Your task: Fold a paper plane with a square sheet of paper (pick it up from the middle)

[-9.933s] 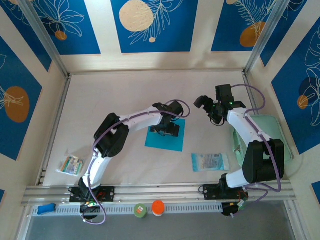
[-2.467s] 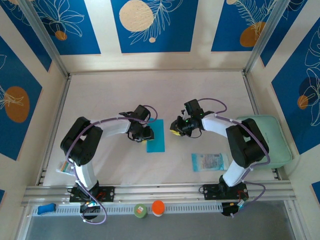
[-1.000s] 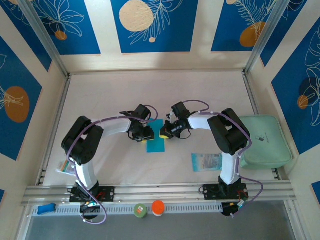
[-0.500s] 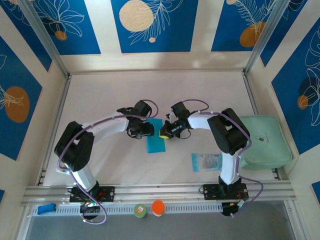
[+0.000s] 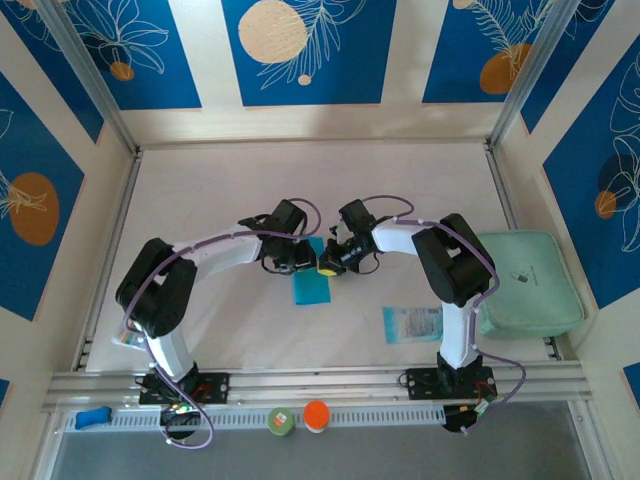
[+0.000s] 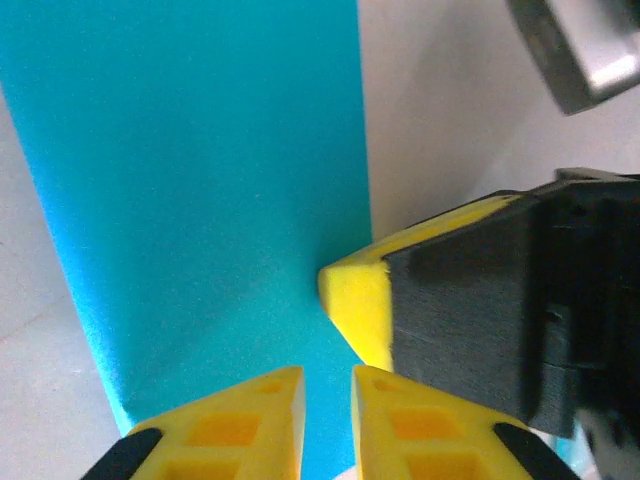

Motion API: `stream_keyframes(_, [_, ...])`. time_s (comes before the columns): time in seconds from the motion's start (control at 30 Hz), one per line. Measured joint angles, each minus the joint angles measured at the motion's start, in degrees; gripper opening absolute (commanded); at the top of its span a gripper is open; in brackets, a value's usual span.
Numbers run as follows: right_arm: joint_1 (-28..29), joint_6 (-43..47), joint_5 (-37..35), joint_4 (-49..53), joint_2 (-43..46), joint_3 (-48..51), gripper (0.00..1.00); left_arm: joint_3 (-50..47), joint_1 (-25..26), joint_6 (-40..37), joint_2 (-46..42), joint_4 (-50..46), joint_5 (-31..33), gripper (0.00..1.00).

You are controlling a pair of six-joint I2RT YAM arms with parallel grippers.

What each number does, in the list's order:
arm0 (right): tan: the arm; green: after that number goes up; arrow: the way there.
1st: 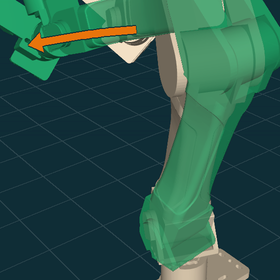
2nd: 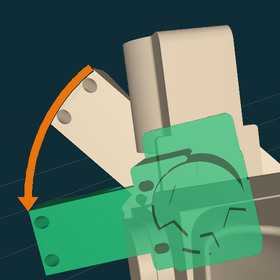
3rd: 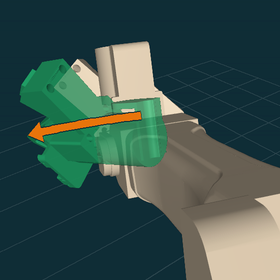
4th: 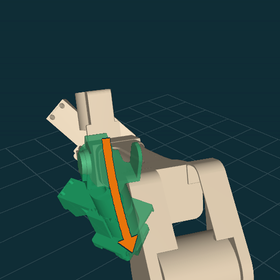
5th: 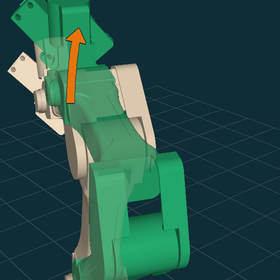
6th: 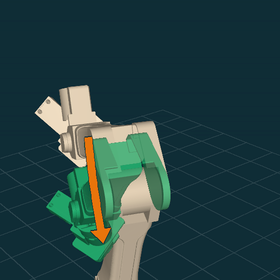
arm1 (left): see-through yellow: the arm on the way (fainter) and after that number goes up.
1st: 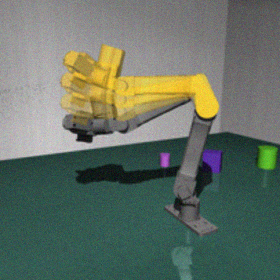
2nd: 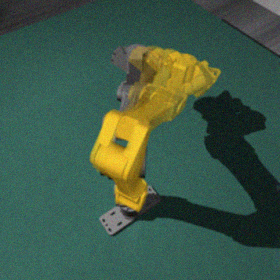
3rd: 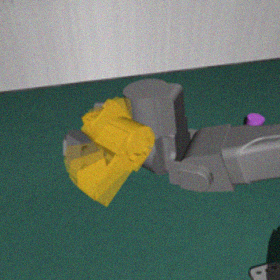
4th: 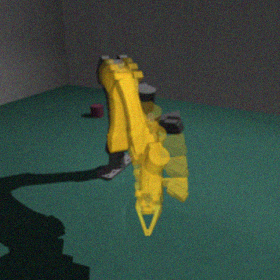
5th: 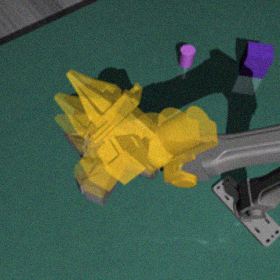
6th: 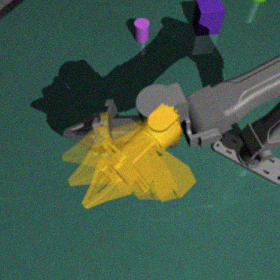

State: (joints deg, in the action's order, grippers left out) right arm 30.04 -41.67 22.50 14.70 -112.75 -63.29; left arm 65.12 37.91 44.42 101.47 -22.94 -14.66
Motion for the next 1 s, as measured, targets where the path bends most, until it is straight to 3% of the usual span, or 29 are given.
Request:
stream_keyframes(0.57, [0.04, 1.95, -0.17, 1.25, -0.42, -0.76, 0.00, -7.48, -1.11, 0.28, 1.75, 5.99, -1.05, 0.16])
stream_keyframes(0.83, [0.04, 3.32, -0.66, 1.62, -0.42, -0.87, 0.00, -14.40, -2.36, 0.07, -2.01, 13.25, -1.70, 0.16])
stream_keyframes(1.0, [0.11, 4.07, -1.01, 2.29, -0.59, -1.29, 0.00, -18.16, -4.37, -0.74, -6.08, 12.79, -1.60, 0.16])
